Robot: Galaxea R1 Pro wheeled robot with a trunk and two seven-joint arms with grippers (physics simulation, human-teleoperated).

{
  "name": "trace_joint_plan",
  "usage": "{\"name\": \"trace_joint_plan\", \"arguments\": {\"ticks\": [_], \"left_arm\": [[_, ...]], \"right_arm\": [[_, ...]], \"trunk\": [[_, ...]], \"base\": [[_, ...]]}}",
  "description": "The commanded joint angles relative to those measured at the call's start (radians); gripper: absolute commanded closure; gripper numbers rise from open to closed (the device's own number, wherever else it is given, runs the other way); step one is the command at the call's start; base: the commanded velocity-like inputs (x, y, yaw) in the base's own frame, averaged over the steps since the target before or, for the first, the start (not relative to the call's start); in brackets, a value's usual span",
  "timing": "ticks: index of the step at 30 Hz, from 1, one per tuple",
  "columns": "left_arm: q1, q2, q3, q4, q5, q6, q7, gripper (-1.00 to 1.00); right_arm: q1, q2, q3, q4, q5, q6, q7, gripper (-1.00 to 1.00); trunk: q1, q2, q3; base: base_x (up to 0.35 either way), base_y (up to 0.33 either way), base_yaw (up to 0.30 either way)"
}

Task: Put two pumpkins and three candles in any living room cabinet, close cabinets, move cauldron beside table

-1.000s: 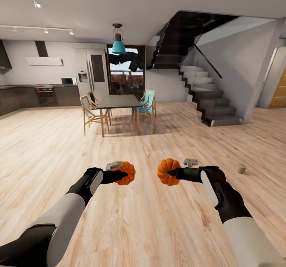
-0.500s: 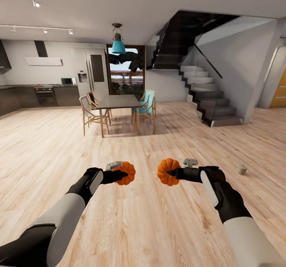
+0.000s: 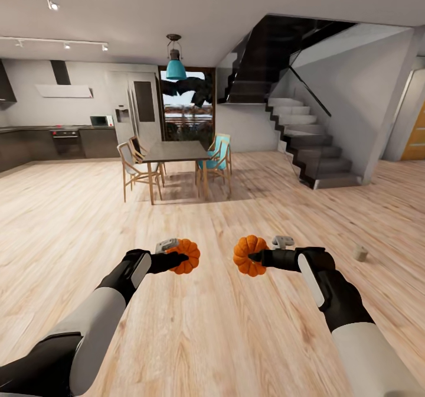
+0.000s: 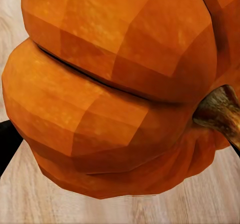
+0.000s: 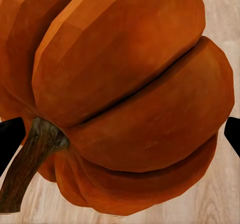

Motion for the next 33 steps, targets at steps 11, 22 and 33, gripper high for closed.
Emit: {"name": "trace_joint_plan", "arguments": {"ticks": [11, 22, 33], "left_arm": [[-0.001, -0.001, 0.007, -0.002, -0.005, 0.007, 0.000, 1.00], [-0.001, -0.001, 0.007, -0.002, -0.005, 0.007, 0.000, 1.00], [-0.001, -0.001, 0.007, -0.002, -0.005, 0.007, 0.000, 1.00]], "right_arm": [[-0.001, -0.001, 0.002, -0.001, -0.007, 0.004, -0.003, 1.00], [-0.001, -0.001, 0.002, -0.001, -0.007, 0.004, -0.003, 1.00], [-0.001, -0.001, 0.002, -0.001, -0.007, 0.004, -0.003, 1.00]], "trunk": [[0.000, -0.001, -0.001], [0.000, -0.001, -0.001], [0.000, -0.001, -0.001]], "base": [[0.237, 0.000, 0.000], [0.014, 0.000, 0.000], [0.150, 0.000, 0.000]]}}
